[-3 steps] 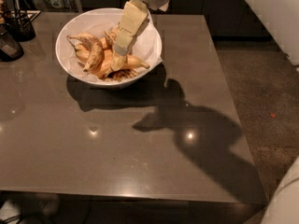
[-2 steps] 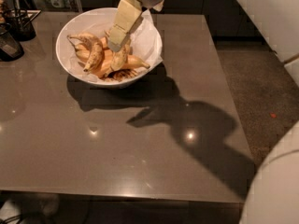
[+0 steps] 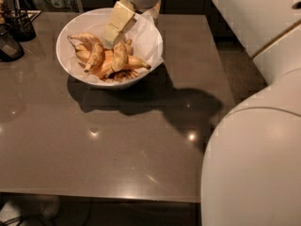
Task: Pick banana from white bowl
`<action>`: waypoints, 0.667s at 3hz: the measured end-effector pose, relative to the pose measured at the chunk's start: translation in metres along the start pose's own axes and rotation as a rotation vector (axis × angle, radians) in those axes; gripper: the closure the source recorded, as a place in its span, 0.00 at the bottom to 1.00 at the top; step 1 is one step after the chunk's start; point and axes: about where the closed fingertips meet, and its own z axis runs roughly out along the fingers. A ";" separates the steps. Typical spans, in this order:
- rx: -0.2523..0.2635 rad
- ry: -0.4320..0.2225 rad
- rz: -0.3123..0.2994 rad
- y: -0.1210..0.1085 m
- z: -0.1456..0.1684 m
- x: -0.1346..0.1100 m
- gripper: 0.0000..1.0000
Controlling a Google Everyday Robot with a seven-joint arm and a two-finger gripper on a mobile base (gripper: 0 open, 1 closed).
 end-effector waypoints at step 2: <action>-0.024 0.026 0.054 0.000 0.021 -0.004 0.01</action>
Offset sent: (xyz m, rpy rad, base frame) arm -0.0111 0.0028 -0.0283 -0.0533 0.1278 -0.0443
